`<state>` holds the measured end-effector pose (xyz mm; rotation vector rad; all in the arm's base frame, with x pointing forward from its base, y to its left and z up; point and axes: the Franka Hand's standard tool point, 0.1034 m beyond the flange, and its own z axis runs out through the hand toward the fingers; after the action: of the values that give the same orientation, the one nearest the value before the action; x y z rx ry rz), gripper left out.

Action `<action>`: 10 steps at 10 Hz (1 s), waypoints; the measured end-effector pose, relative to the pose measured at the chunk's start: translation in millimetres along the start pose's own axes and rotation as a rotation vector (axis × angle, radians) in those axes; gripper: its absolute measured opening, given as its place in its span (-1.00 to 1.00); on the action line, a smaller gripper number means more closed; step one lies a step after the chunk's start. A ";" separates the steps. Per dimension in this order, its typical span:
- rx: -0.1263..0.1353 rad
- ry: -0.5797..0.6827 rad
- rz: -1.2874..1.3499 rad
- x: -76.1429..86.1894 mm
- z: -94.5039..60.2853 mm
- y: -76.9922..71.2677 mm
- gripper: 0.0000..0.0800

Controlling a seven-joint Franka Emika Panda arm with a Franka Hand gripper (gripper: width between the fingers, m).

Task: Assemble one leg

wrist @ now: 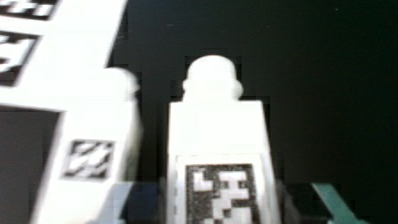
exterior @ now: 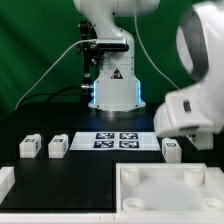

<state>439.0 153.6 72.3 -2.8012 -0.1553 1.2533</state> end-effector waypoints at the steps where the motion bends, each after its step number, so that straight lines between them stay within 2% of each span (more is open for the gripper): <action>1: -0.015 0.008 -0.005 -12.9 -16.6 -0.3 -0.27; 2: -0.024 0.012 -0.007 -23.3 -25.7 -1.3 -0.27; 3: -0.015 0.165 -0.004 -6.9 -30.0 -3.0 -0.27; 4: -0.021 0.239 0.000 -10.3 -27.3 -1.5 -0.27; 5: -0.024 0.355 -0.027 -5.5 -37.2 1.4 -0.27; 7: -0.031 0.553 -0.121 2.2 -100.1 33.2 -0.27; 8: -0.021 0.702 -0.163 14.1 -134.9 42.0 -0.27; 9: -0.050 0.831 -0.208 23.4 -158.0 45.2 -0.27; 10: -0.058 0.942 -0.194 26.2 -157.3 46.4 -0.27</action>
Offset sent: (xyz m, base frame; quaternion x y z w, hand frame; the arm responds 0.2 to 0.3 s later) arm 0.0000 0.0000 0.0000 0.0000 0.1790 0.0000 0.9838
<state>576.8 107.3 152.7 -2.9806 -0.3788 -0.1696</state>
